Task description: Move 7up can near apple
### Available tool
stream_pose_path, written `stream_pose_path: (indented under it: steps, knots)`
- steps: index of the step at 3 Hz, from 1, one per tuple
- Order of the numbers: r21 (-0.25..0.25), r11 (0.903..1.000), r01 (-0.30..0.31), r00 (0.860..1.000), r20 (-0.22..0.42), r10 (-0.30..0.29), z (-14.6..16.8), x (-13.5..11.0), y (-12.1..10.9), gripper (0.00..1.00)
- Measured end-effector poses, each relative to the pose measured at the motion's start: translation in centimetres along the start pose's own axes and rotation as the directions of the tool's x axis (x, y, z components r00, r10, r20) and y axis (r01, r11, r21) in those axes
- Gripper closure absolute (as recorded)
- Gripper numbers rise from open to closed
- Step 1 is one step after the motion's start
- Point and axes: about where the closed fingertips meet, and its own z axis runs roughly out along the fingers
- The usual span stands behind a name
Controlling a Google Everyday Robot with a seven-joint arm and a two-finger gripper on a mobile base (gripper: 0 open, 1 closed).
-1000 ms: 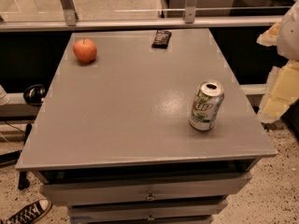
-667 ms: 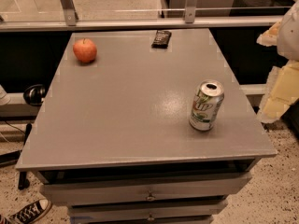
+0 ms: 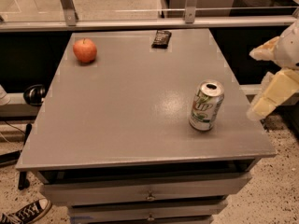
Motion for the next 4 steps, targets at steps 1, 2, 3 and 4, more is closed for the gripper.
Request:
stream_pose_path:
  steps: [1,2,3,4]
  knots:
    - [-0.104,0.9864,-0.127,0.972,0.188,0.144,3.3,0.7,-0.3,0.00]
    - [-0.206,0.9592,-0.194,0.894,0.366,0.259,4.3,-0.3,0.1,0.00]
    - [-0.291,0.9375,-0.190,0.792,0.519,0.322,4.0,-1.9,0.8,0.00]
    - [-0.344,0.9289,-0.137,0.679,0.650,0.341,3.5,-3.7,2.0,0.00]
